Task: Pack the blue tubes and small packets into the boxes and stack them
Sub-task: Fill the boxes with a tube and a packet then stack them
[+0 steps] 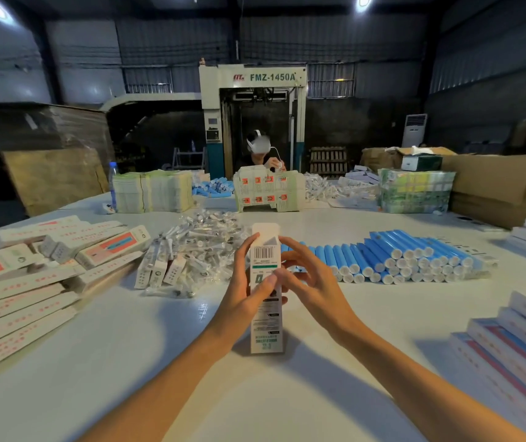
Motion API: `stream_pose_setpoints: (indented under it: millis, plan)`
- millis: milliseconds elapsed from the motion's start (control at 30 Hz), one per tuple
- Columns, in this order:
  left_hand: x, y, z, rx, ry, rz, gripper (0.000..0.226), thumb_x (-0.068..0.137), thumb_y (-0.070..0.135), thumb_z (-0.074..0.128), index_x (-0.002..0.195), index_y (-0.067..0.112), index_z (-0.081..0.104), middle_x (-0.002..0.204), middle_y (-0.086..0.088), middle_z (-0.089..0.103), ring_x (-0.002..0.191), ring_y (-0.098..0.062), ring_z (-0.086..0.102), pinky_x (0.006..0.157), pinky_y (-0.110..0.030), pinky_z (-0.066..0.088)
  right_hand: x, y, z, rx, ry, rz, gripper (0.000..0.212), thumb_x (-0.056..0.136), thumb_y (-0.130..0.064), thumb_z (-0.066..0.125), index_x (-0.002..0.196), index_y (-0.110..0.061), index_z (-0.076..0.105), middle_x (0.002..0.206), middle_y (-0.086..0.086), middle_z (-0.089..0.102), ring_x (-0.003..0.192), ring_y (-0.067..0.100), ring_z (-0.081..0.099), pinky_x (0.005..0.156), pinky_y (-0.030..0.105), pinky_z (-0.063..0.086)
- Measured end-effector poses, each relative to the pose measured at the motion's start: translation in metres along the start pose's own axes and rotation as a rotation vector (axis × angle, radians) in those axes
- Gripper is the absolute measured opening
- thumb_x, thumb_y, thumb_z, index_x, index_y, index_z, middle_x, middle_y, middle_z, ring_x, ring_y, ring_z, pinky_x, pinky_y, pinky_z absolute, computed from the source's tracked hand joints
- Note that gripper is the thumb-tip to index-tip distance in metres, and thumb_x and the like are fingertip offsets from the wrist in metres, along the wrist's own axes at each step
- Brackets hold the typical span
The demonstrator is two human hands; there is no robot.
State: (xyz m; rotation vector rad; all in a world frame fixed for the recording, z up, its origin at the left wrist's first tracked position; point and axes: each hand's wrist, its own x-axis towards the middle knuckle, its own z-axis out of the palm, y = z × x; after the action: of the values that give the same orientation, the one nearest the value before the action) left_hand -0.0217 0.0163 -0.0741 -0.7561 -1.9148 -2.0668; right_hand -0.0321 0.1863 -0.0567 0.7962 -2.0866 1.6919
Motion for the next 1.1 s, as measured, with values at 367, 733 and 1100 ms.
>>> stream_pose_setpoints:
  millis: [367,733,1100]
  plan:
    - [0.007,-0.012,0.006,0.165,0.021,0.036,0.098,0.079,-0.005,0.088,0.142,0.047,0.033,0.131,0.014,0.066,0.126,-0.015,0.066,0.088,-0.027,0.060,0.004,-0.011,-0.002,-0.066,-0.097,-0.036,0.038,0.098,-0.010,0.059,0.117,-0.042,0.054,0.110,-0.017,0.065,0.106,0.013,0.064,0.090,0.042,0.059]
    - [0.006,-0.015,0.002,0.163,0.006,0.000,0.100,0.073,-0.002,0.082,0.146,0.045,0.032,0.119,-0.012,0.063,0.101,-0.026,0.069,0.083,-0.038,0.063,0.040,-0.025,-0.022,-0.048,-0.074,0.012,0.016,0.108,-0.022,0.055,0.123,-0.016,0.054,0.098,0.003,0.078,0.087,0.016,0.072,0.075,0.032,0.060]
    - [0.006,-0.016,0.001,0.164,0.022,-0.026,0.097,0.071,-0.002,0.080,0.143,0.048,0.037,0.113,-0.011,0.065,0.095,-0.024,0.068,0.079,-0.052,0.065,0.040,-0.020,-0.024,-0.321,-0.074,-0.193,0.014,0.104,-0.007,0.055,0.109,-0.019,0.062,0.104,-0.015,0.073,0.104,0.003,0.070,0.079,0.027,0.061]
